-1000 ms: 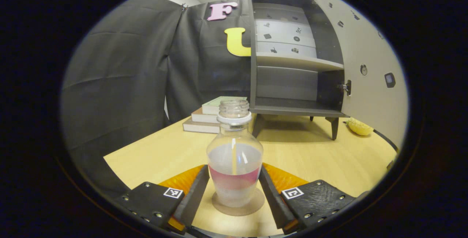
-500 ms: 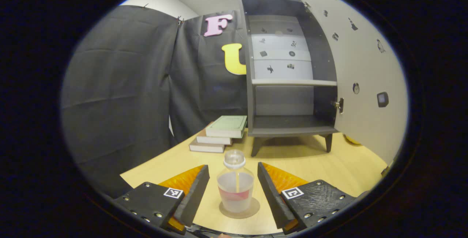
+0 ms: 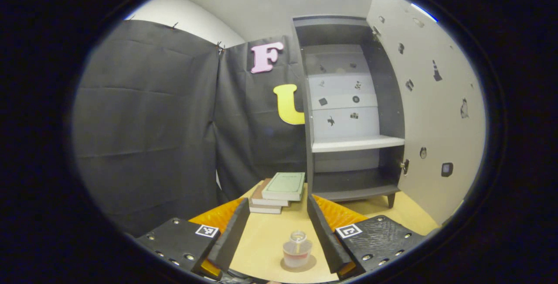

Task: Open the cabinet door with the right hand, grasp the bottle in the cabinet with the left hand and place it on the coaster, then close the cabinet door with the right hand.

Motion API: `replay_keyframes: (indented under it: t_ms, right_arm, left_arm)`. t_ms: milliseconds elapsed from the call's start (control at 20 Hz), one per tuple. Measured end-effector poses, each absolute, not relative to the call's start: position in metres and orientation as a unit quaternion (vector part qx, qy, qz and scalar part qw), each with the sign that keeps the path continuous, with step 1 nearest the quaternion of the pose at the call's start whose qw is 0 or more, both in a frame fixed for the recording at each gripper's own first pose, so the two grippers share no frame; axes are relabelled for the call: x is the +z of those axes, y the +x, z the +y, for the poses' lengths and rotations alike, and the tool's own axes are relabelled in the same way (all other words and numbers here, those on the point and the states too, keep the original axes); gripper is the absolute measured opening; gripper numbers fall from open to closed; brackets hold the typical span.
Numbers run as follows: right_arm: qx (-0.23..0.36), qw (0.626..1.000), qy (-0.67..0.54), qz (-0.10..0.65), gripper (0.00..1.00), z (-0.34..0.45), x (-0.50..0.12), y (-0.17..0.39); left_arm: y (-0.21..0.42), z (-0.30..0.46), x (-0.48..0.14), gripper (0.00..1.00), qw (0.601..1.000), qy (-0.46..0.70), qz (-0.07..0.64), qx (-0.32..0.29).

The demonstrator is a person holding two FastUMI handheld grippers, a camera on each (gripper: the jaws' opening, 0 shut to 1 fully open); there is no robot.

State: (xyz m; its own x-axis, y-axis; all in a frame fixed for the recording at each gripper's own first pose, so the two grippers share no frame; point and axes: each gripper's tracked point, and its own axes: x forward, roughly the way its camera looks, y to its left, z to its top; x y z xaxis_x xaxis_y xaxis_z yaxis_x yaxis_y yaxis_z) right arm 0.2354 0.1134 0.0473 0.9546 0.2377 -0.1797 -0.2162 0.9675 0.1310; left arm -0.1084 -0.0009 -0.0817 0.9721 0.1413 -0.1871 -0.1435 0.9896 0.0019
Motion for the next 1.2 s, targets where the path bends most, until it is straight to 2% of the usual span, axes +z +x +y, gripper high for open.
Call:
replay_keyframes:
  t_ms: [150,200,250,350,400,450,500,700,750,800,1000,1200]
  right_arm:
    - [0.109,0.988,0.046,0.094,0.92,0.125,0.057,0.235]
    - [0.102,0.99,0.038,0.091,0.89,0.124,0.058,0.235]
    - [0.098,0.99,0.036,0.092,0.94,0.127,0.059,0.236]
    - [0.092,0.99,0.037,0.1,0.82,0.136,0.058,0.235]
    - [0.09,0.99,0.035,0.102,0.8,0.139,0.057,0.235]
    - [0.088,0.99,0.033,0.102,0.8,0.143,0.058,0.236]
    - [0.088,0.99,0.029,0.102,0.87,0.149,0.059,0.236]
    - [0.106,0.989,0.02,0.101,0.87,0.187,0.063,0.227]
    - [0.111,0.989,0.016,0.1,0.87,0.197,0.065,0.227]
    - [0.113,0.989,0.014,0.098,0.87,0.205,0.066,0.226]
    - [0.116,0.989,0.019,0.095,0.87,0.231,0.068,0.231]
    - [0.136,0.986,0.023,0.095,0.87,0.267,0.068,0.239]
  left_arm:
    - [-0.096,0.009,-0.07,0.8,0.995,-0.014,0.081,0.058]
    - [-0.093,0.014,-0.068,0.8,0.996,-0.014,0.074,0.055]
    - [-0.091,0.017,-0.065,0.8,0.996,-0.014,0.07,0.049]
    - [-0.084,0.025,-0.066,0.8,0.997,-0.011,0.068,0.036]
    - [-0.079,0.029,-0.067,0.8,0.997,-0.009,0.067,0.03]
    - [-0.073,0.032,-0.066,0.8,0.997,-0.009,0.065,0.026]
    - [-0.068,0.035,-0.067,0.8,0.998,-0.011,0.064,0.02]
    - [-0.054,0.044,-0.066,0.82,0.998,-0.023,0.06,-0.005]
    - [-0.052,0.049,-0.065,0.8,0.998,-0.023,0.058,-0.007]
    - [-0.049,0.052,-0.065,0.84,0.998,-0.023,0.055,-0.011]
    - [-0.041,0.068,-0.072,0.8,0.998,-0.024,0.055,-0.02]
    - [-0.033,0.089,-0.078,0.82,0.998,-0.032,0.057,-0.02]
